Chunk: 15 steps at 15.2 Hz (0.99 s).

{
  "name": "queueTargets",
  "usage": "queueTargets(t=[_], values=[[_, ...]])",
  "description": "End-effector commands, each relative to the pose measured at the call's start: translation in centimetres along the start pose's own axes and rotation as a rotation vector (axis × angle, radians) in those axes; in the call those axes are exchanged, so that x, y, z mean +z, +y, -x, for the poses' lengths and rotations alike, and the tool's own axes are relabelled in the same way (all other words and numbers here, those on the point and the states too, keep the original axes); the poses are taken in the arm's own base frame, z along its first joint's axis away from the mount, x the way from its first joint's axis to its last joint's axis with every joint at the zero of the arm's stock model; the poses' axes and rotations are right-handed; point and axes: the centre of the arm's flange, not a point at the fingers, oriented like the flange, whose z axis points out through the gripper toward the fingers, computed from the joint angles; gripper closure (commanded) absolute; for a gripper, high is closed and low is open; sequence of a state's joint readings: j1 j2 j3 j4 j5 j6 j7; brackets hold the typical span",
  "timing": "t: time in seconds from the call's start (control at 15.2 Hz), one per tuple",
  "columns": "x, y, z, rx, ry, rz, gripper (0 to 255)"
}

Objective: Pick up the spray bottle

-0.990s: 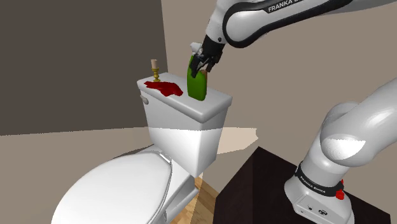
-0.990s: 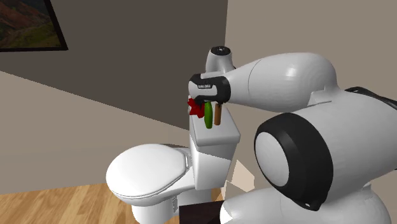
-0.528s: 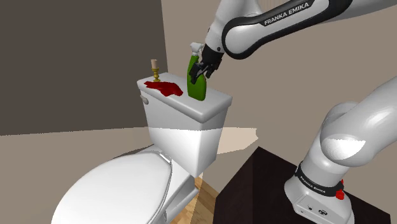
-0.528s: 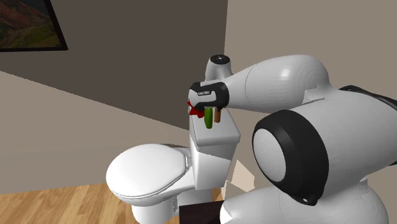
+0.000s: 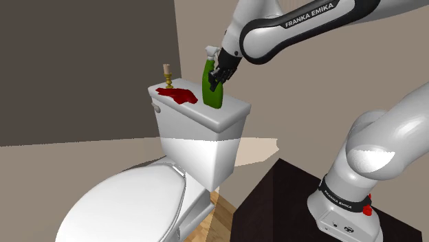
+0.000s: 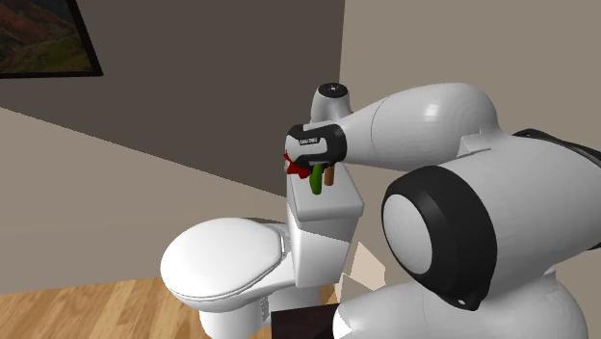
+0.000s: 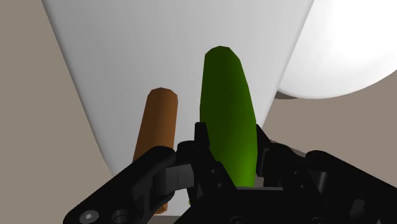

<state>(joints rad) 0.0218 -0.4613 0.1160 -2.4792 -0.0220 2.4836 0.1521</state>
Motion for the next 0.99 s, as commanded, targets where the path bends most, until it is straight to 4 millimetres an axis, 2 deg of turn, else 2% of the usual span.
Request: queueTargets(t=[0.0, 0.07, 0.92], values=[[0.0, 0.0, 0.0, 0.0, 0.0, 0.0, 255], [0.0, 0.0, 0.0, 0.0, 0.0, 0.0, 255], [-6.1, 0.0, -3.0, 0.0, 0.0, 0.0, 255]])
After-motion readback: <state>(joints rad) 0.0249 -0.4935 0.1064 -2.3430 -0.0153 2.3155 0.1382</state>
